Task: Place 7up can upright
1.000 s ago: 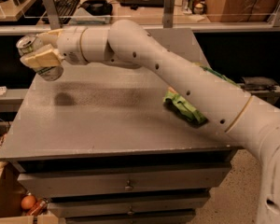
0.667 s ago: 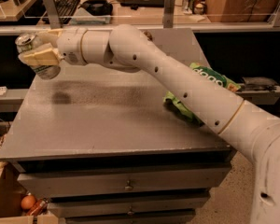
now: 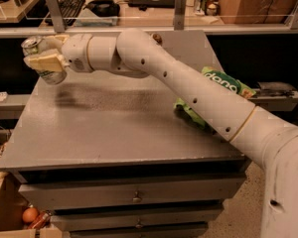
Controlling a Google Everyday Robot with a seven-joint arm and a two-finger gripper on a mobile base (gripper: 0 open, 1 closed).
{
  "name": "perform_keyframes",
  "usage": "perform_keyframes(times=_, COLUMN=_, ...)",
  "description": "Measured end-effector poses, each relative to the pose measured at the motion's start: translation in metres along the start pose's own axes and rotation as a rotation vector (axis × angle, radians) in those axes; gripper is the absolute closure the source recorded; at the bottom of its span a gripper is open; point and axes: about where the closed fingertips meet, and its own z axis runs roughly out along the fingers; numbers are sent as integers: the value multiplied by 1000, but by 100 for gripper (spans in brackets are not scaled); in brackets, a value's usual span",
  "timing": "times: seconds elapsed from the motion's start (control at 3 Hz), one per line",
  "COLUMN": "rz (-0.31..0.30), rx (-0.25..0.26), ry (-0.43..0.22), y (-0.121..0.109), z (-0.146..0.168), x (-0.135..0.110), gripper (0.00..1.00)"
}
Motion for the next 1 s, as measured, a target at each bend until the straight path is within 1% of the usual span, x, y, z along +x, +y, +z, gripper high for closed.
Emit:
perform_keyframes(times=0.33, rz=39, rx=-11, ry=-1, y=12, z=-1, x=18, gripper=4)
perform_keyframes(times=0.67, rz=98, rx=-4, ry=10, y=35, z=-12, x=49, gripper=0)
perform_keyframes(times=1.0, rz=105, rx=15, ry=43, y=40, z=-32, x=60, gripper=0)
